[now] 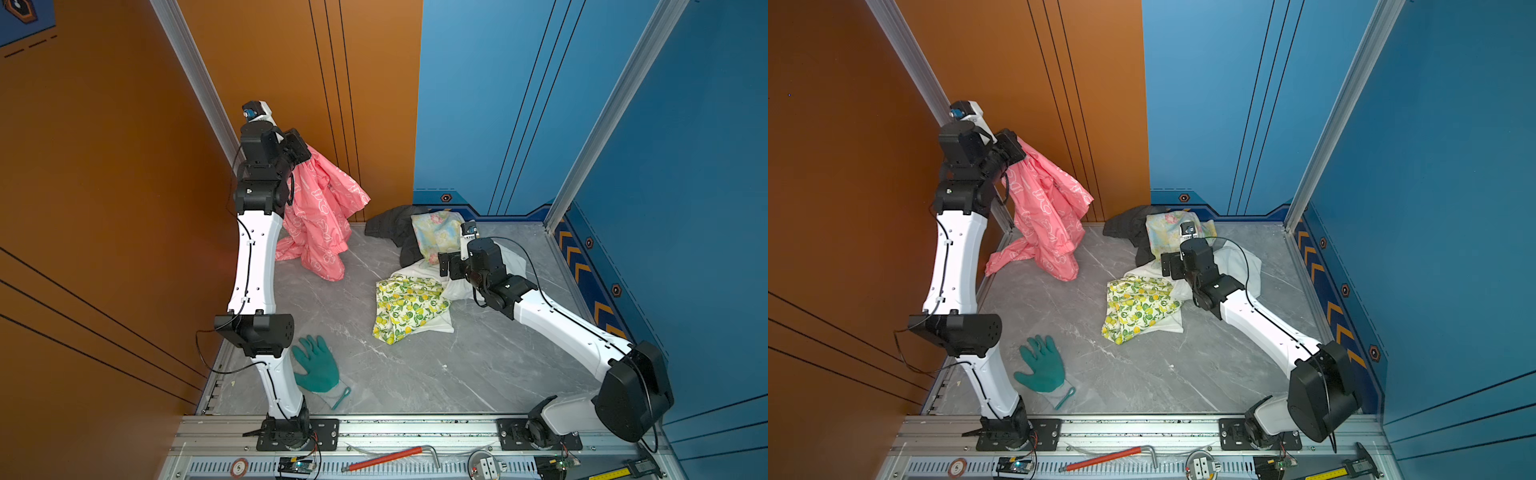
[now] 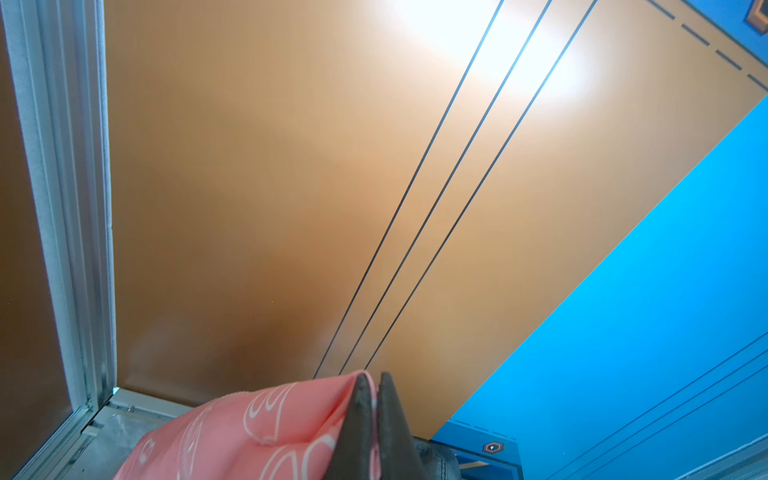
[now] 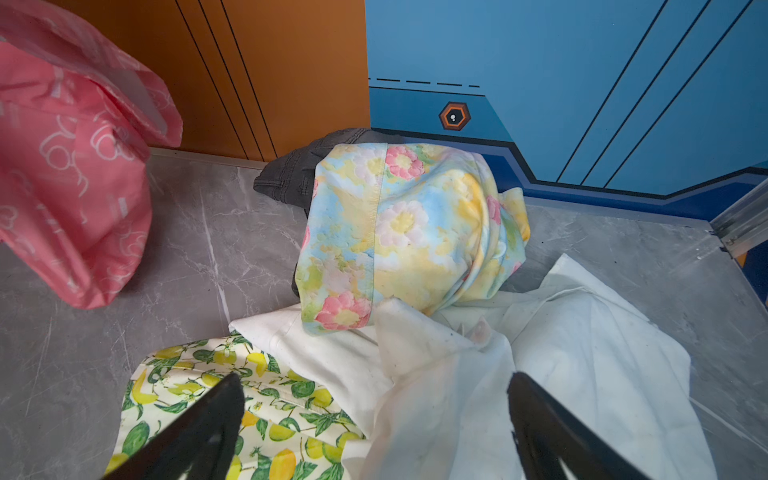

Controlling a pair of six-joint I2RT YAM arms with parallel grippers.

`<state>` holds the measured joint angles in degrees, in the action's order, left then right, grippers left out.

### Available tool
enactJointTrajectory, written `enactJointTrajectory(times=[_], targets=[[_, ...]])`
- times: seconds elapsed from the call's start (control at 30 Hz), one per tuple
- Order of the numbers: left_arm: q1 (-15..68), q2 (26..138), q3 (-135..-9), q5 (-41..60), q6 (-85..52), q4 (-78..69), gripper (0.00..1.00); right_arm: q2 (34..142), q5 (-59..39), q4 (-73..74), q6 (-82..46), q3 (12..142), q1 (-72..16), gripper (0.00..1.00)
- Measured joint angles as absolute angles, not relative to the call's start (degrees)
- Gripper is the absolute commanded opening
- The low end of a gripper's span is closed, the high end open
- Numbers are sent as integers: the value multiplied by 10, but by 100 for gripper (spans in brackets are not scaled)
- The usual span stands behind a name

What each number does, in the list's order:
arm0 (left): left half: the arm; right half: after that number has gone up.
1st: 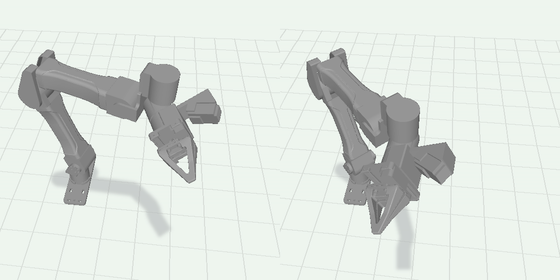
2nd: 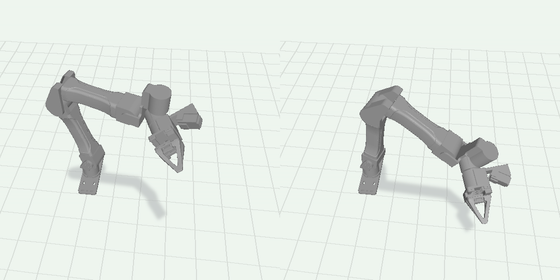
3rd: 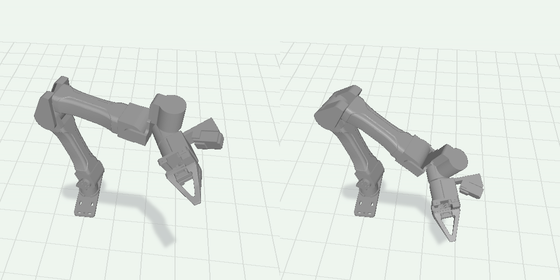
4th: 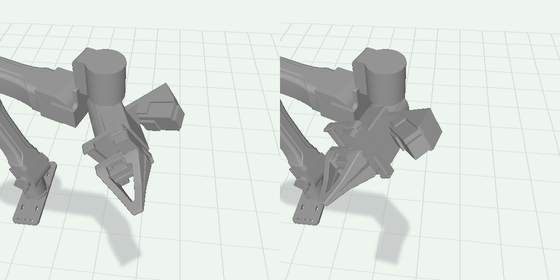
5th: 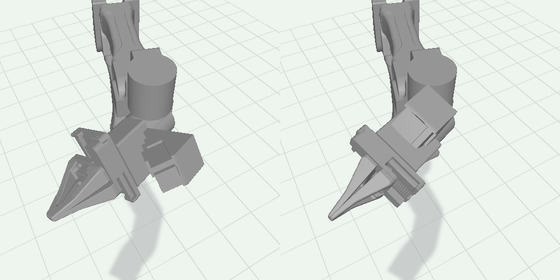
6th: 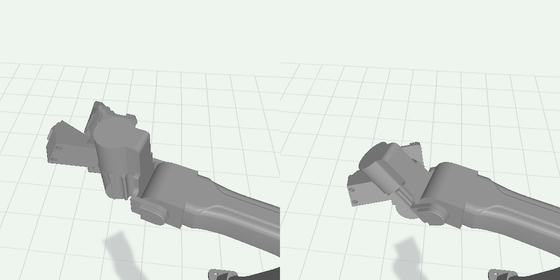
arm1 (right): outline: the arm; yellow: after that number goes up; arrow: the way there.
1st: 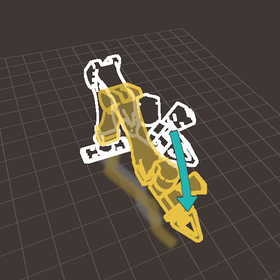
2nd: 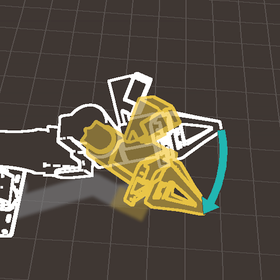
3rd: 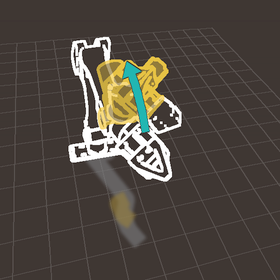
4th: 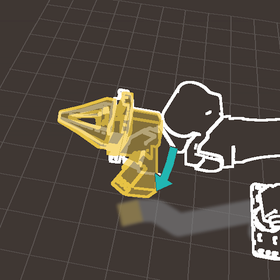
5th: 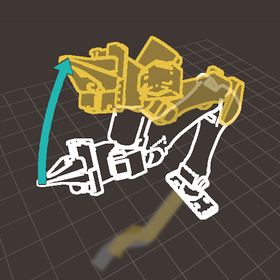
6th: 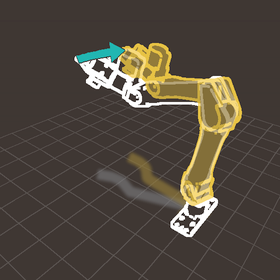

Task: Pick out a specific cloth from the pile
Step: 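Carry the pink jacket toward the corner and lower it with the left gripper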

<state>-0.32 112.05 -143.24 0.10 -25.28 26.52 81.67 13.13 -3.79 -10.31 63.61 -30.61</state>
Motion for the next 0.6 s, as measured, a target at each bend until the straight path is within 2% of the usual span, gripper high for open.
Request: enactJointTrajectory(times=[0.23, 0.6], targets=[[-5, 1110, -1404, 5, -261, 275, 0, 829, 132, -37, -103, 646, -302, 100], [-50, 971, -1119, -14, -236, 243, 0, 830, 130, -22, -103, 646, -302, 100]])
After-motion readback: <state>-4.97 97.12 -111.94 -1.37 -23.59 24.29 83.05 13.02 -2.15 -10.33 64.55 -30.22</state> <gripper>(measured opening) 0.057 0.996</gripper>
